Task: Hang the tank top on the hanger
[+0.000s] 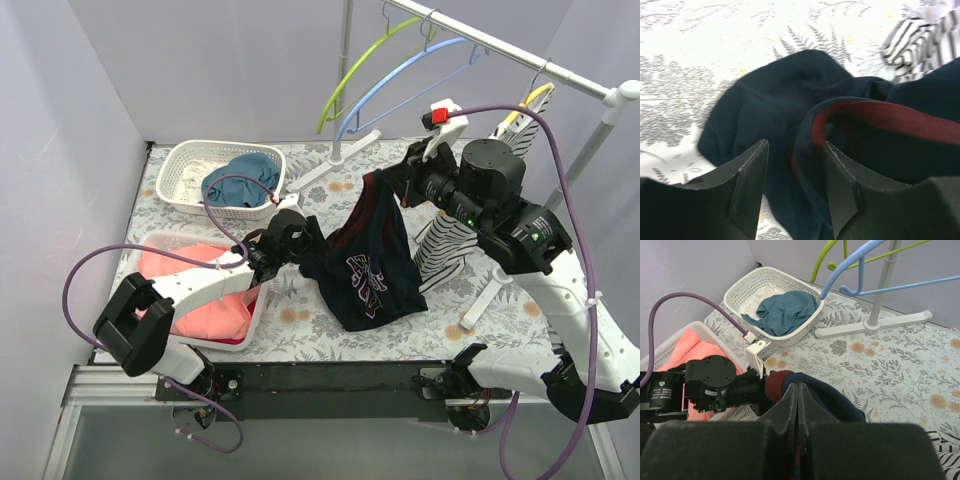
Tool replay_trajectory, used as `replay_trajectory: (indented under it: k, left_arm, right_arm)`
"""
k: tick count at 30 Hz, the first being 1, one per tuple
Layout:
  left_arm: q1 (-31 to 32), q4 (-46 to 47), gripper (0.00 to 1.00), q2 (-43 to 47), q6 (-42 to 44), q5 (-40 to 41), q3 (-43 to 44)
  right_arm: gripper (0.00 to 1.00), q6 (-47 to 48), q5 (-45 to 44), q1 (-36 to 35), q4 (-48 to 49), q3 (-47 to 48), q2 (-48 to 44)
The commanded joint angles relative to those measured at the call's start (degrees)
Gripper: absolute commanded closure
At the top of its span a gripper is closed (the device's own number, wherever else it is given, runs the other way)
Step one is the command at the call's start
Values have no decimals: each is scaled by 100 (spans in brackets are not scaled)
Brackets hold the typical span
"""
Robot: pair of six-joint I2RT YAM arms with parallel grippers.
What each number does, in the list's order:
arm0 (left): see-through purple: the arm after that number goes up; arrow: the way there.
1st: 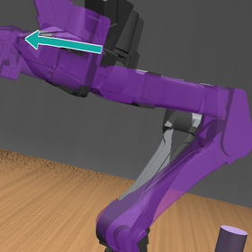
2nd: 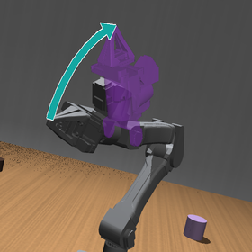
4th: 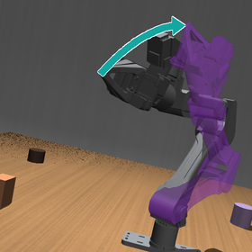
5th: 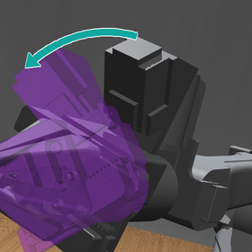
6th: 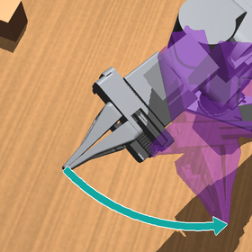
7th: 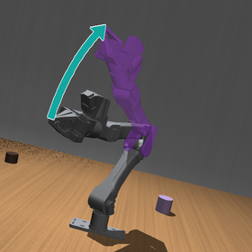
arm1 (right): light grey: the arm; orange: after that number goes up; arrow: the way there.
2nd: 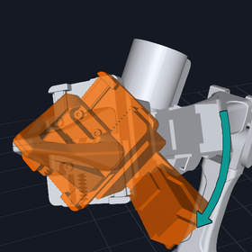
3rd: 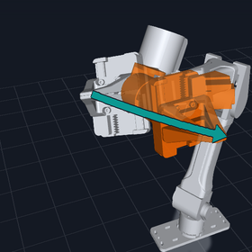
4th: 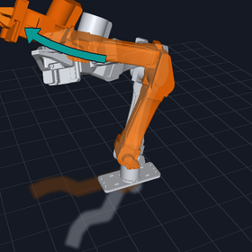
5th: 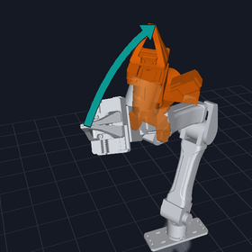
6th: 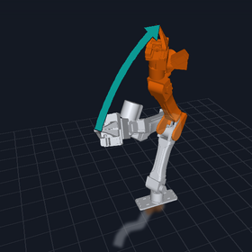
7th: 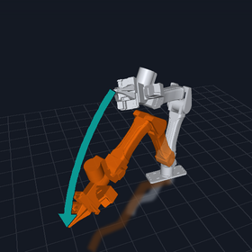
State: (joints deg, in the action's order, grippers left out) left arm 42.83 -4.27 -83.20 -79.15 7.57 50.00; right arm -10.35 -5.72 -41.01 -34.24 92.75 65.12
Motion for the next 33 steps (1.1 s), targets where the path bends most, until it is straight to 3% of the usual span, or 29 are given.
replay_trajectory:
  k: [1, 5, 7, 10, 14, 18, 21, 22, 26, 30, 33]
  left_arm:
    - [-20, 392, 54, 277, -346, -361, -68]
    - [-38, 927, 60, 471, -723, -748, -411]
    - [-47, 937, 78, 515, -821, -1021, -412]
    - [-99, 622, 100, 768, -681, -593, -246]
    - [-476, -291, 100, 1164, -49, -28, 448]
    - [-933, -943, 100, 1026, 856, 455, 1923]
    - [-987, -1338, 100, 457, 1419, 640, 3416]
    - [-987, -1444, 100, 254, 1499, 649, 4308]
    - [-978, -2085, 100, -433, 1737, 623, 6028]
    - [-969, -2157, 100, -198, 1816, 509, 5927]
    - [-978, -2096, 100, 504, 1825, 394, 4646]
  right_arm:
    - [99, 59, -114, -21, 269, -29, -202]
    - [99, 51, -96, -21, 277, -108, -193]
    - [99, 51, -88, -21, 269, -108, -184]
    - [99, 59, -79, -21, 234, -38, -175]
    - [99, 129, -131, -21, 155, 129, -96]
    - [99, 279, -552, -21, 137, 524, 26]
    - [99, 472, -1149, -29, 154, 1331, 341]
    - [99, 525, -1447, -21, 154, 1629, 456]
    - [99, 675, -1705, -12, 146, 2747, 940]
    - [99, 447, -1512, -21, 181, 2487, 662]
    - [99, 140, -1275, -12, 216, 1240, 100]
